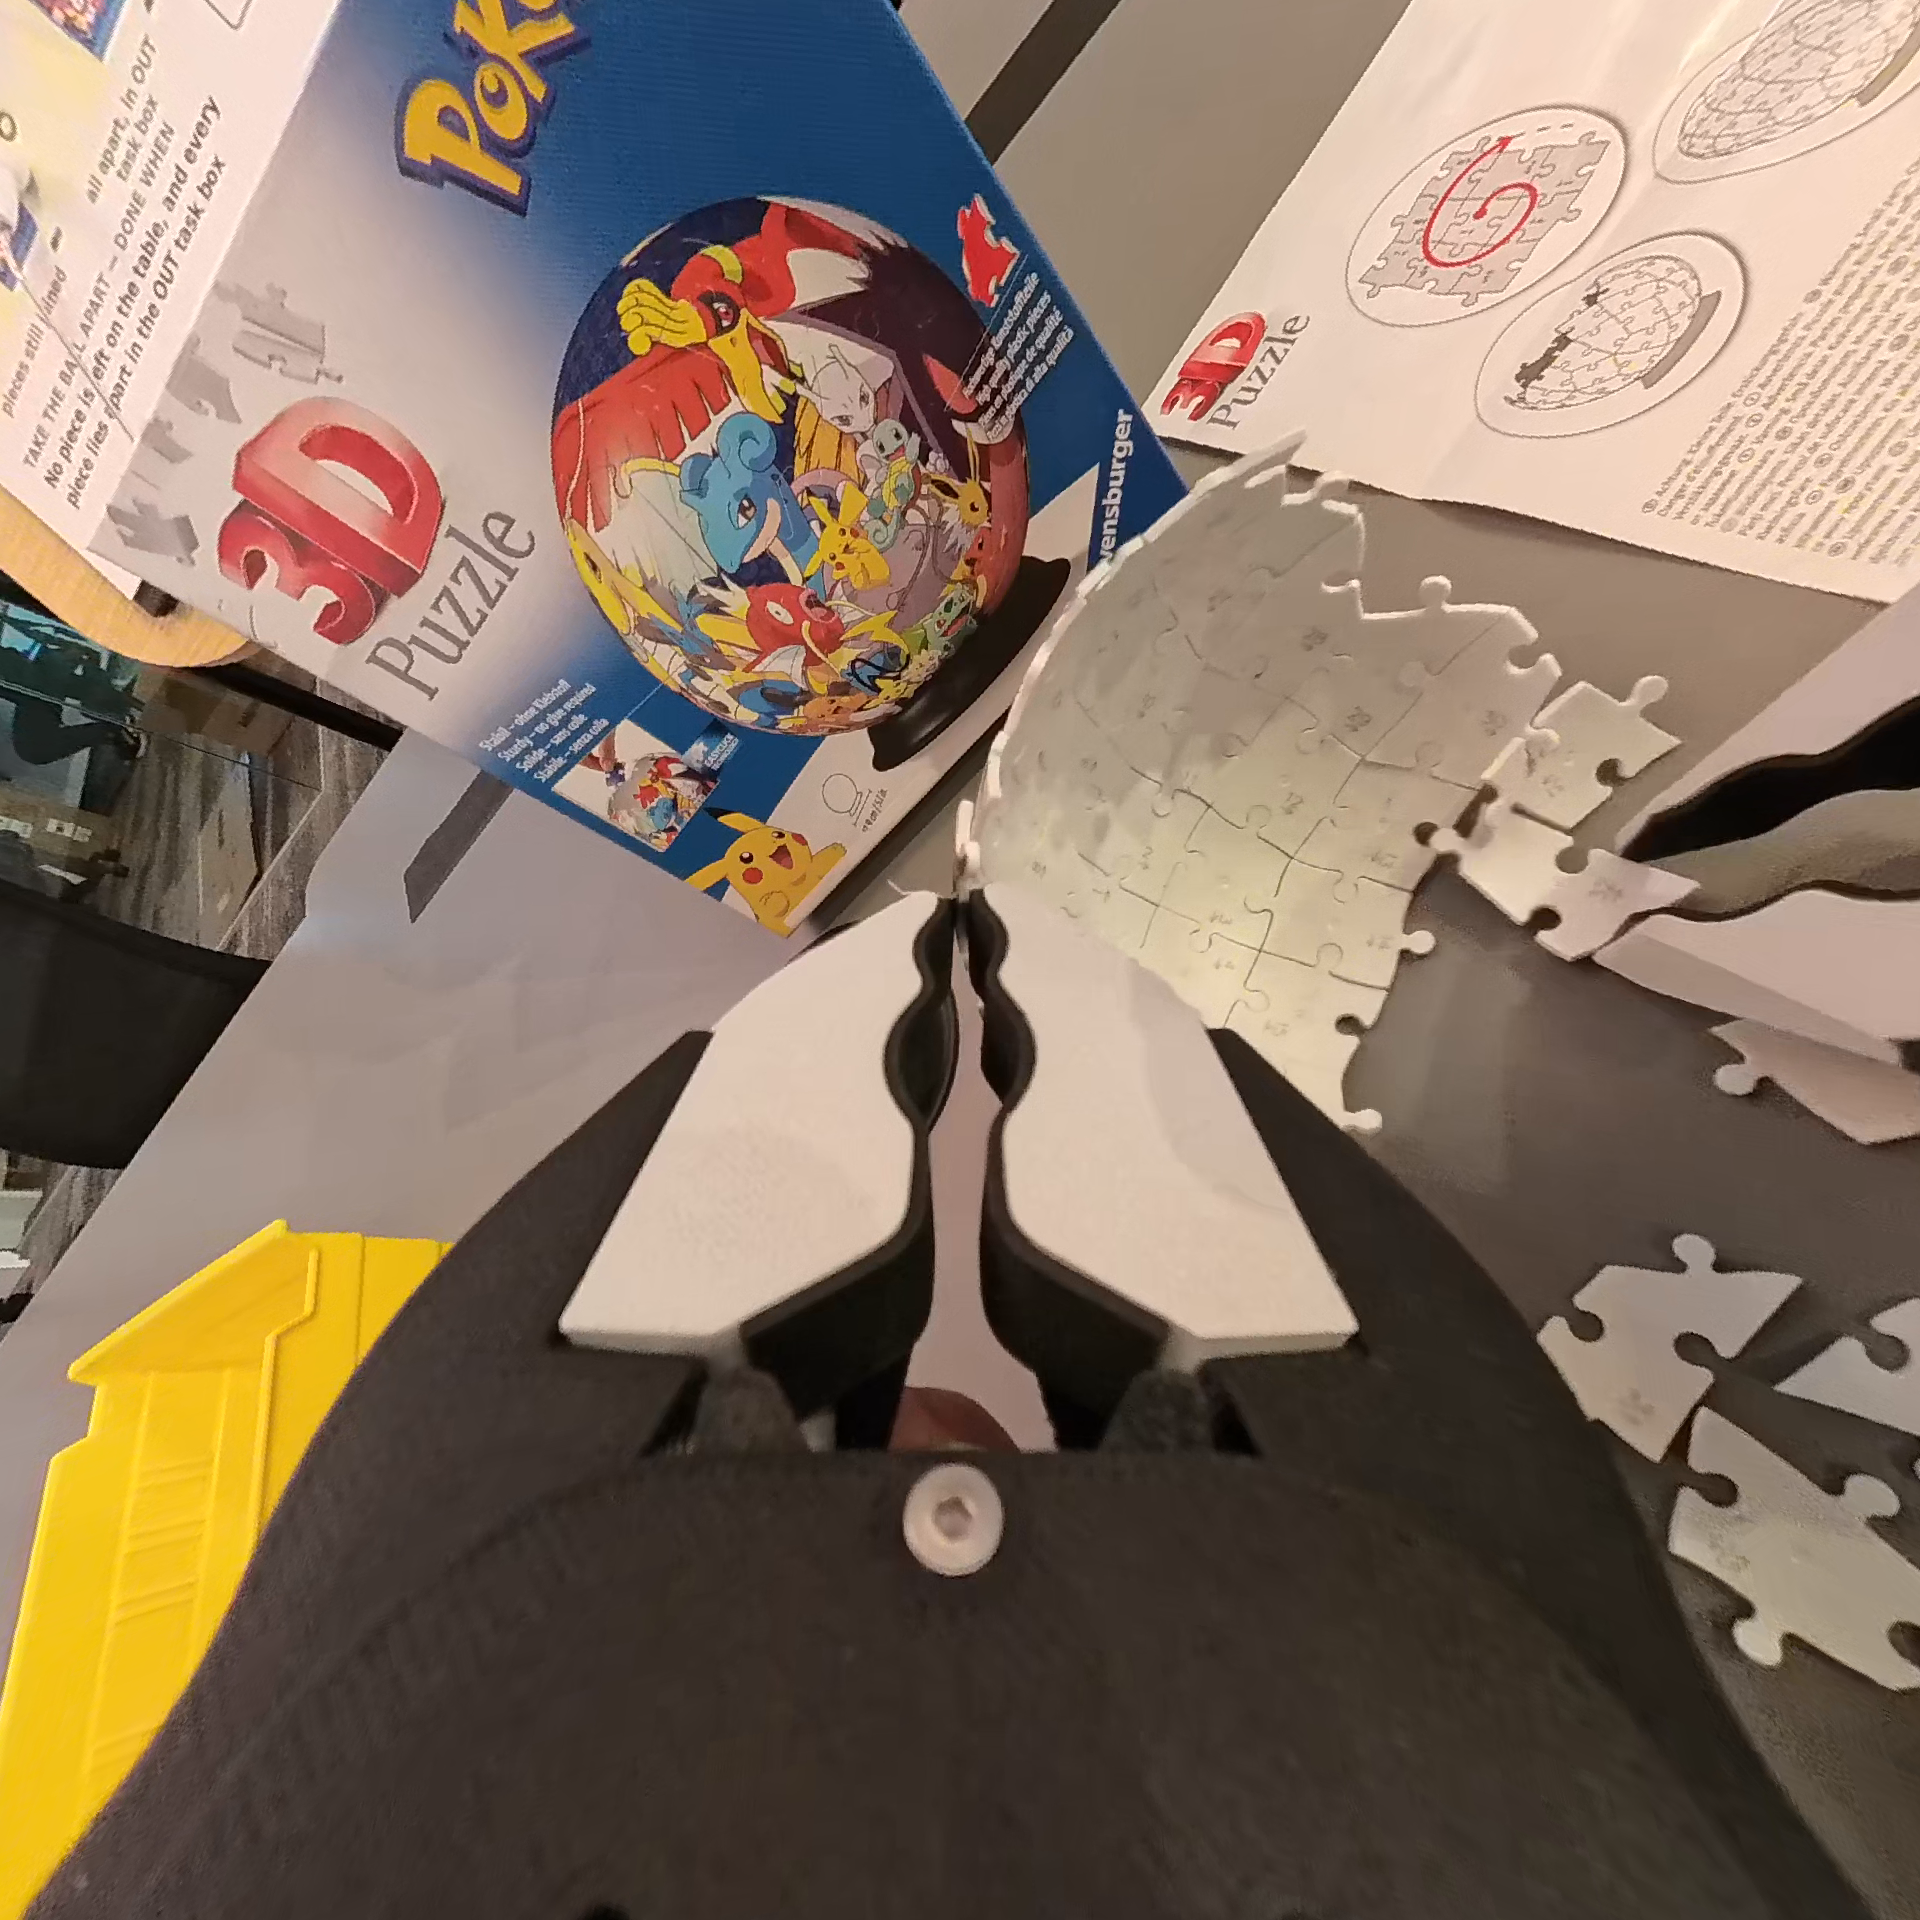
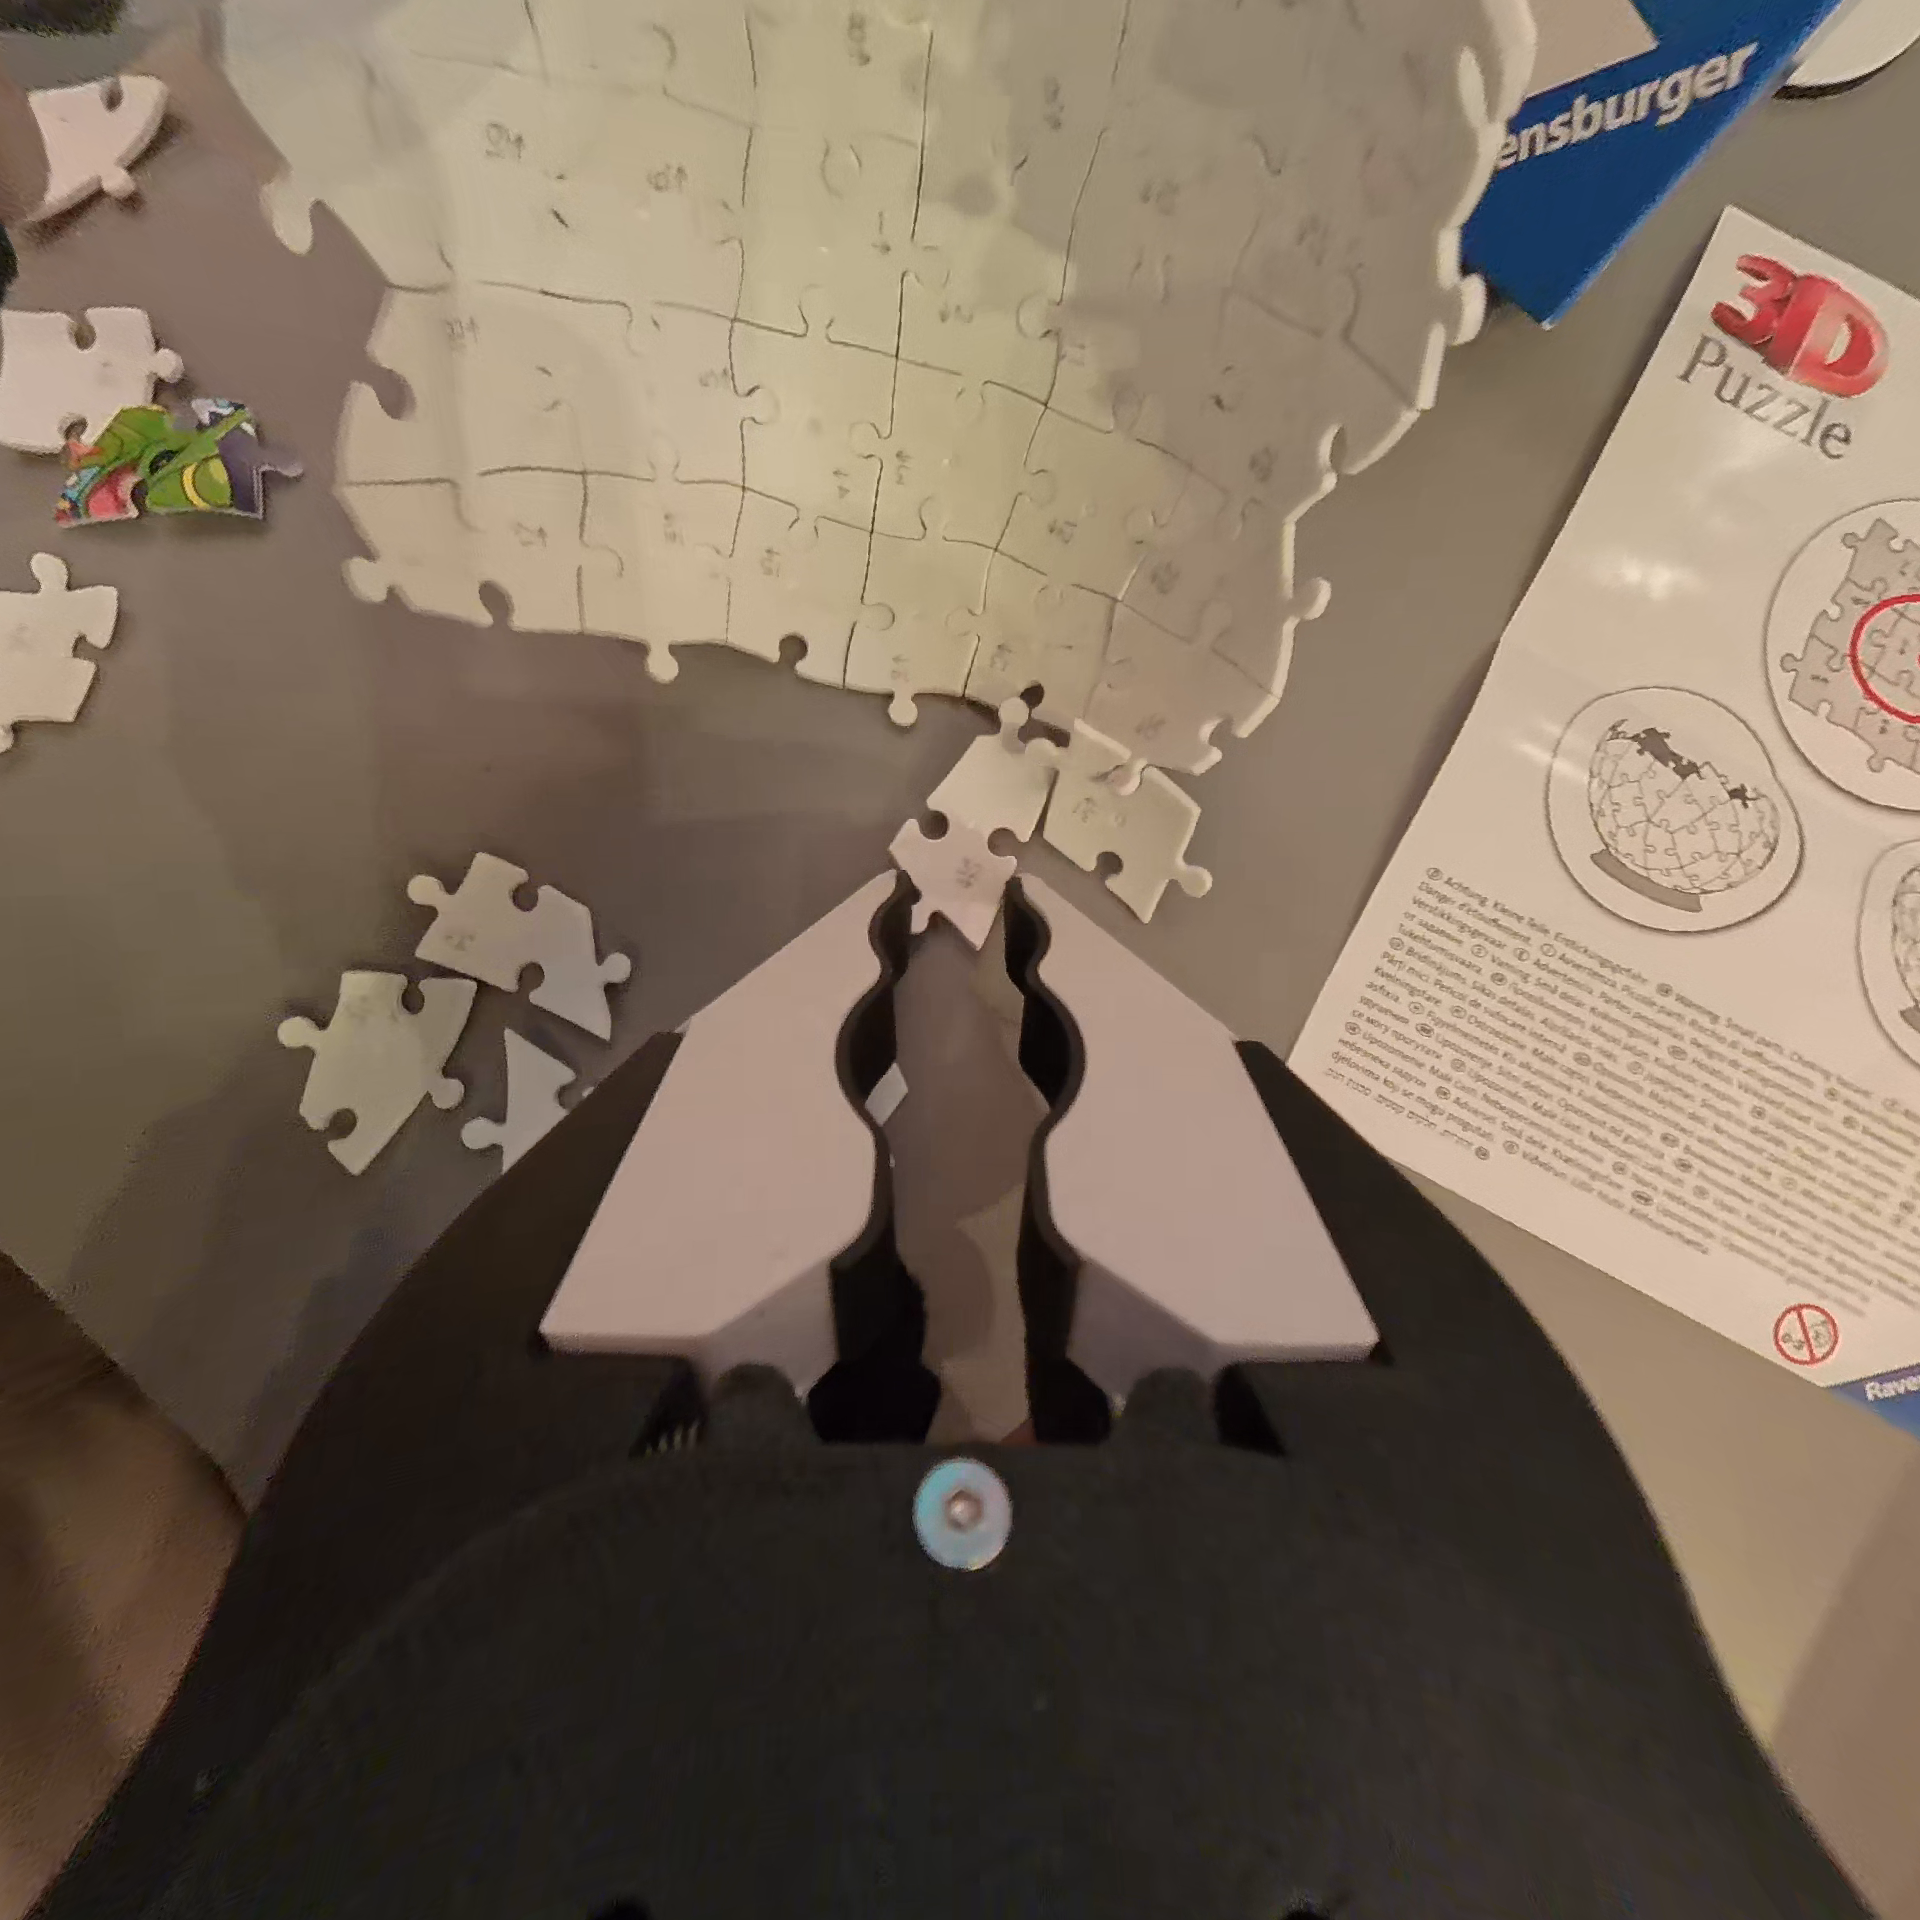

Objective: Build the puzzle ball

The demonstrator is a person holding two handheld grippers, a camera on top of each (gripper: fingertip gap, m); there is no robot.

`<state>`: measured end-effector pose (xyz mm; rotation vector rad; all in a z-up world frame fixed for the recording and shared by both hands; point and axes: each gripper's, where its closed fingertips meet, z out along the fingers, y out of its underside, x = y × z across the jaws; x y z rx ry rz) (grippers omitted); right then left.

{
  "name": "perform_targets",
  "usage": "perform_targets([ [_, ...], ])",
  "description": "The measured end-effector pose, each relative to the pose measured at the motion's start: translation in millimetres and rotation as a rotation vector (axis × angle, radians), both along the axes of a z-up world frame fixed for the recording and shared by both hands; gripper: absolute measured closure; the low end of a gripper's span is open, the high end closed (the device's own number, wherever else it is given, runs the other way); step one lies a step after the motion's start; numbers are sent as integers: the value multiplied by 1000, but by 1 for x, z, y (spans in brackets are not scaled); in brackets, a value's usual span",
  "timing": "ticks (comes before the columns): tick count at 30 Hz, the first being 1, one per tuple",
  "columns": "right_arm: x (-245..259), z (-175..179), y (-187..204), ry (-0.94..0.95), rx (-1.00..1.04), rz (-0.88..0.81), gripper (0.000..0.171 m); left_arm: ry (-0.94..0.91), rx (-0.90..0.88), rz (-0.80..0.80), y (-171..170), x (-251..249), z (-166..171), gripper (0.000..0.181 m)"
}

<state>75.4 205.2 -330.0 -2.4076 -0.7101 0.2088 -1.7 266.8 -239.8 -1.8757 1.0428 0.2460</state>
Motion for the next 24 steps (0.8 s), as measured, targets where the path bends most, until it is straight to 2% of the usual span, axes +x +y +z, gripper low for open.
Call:
perform_targets([
  [24,-7,-2,9,-20,4,-27,153,-6,9,-14,-3,2,6,179],
])
